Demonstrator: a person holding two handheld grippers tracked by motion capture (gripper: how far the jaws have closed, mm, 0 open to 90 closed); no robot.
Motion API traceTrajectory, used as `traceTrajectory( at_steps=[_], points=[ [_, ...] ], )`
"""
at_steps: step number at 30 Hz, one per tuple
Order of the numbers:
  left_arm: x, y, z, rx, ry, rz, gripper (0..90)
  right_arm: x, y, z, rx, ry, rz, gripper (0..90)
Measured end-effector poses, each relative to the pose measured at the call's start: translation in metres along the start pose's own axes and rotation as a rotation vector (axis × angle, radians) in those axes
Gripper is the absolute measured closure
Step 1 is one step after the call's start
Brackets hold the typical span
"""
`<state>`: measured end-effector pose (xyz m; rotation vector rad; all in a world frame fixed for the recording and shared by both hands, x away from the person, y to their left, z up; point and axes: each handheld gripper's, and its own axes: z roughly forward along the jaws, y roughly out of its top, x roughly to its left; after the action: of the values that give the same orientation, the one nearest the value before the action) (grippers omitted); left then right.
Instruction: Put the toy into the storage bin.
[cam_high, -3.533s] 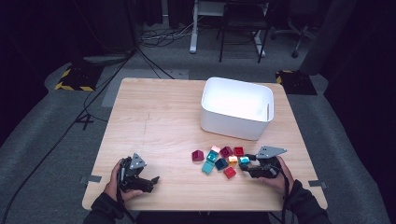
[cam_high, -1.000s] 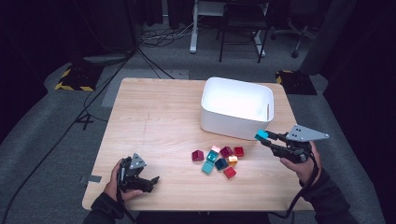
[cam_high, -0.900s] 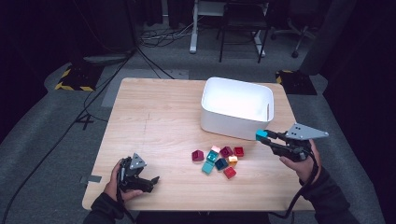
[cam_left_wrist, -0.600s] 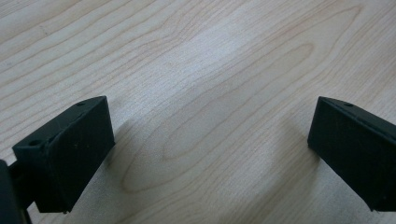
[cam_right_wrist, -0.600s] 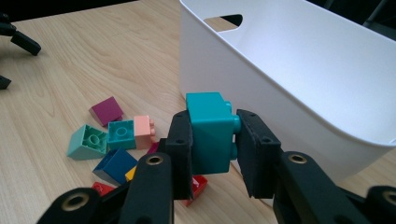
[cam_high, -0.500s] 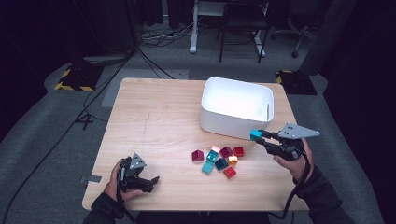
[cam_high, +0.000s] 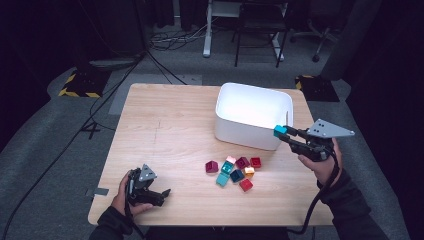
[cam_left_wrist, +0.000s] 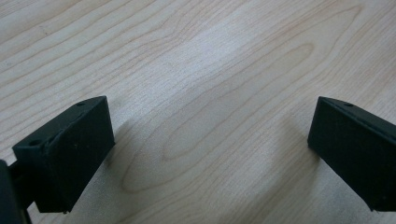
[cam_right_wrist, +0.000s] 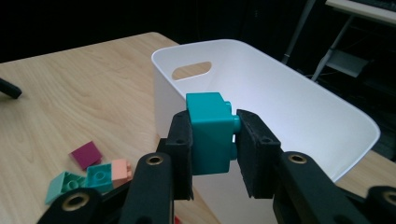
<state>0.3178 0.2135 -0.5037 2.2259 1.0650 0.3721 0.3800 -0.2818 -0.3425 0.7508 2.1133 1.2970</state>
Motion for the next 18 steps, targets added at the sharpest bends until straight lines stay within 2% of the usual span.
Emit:
traceTrajectory(
  at_steps=[4,11,18],
  points=[
    [0.000,0.000,0.000,0.001,-0.003,-0.002,0.6,-0.006,0.009,0.000,-0.018,-0.031,-0.008,68.4],
    [0.000,0.000,0.000,-0.004,-0.002,-0.004,0.6,-0.017,0.019,0.011,-0.006,-0.080,0.023,68.4],
    [0.000,0.000,0.001,-0.005,-0.002,-0.004,0.6,-0.024,0.021,0.029,0.010,-0.093,0.054,68.4]
  ],
)
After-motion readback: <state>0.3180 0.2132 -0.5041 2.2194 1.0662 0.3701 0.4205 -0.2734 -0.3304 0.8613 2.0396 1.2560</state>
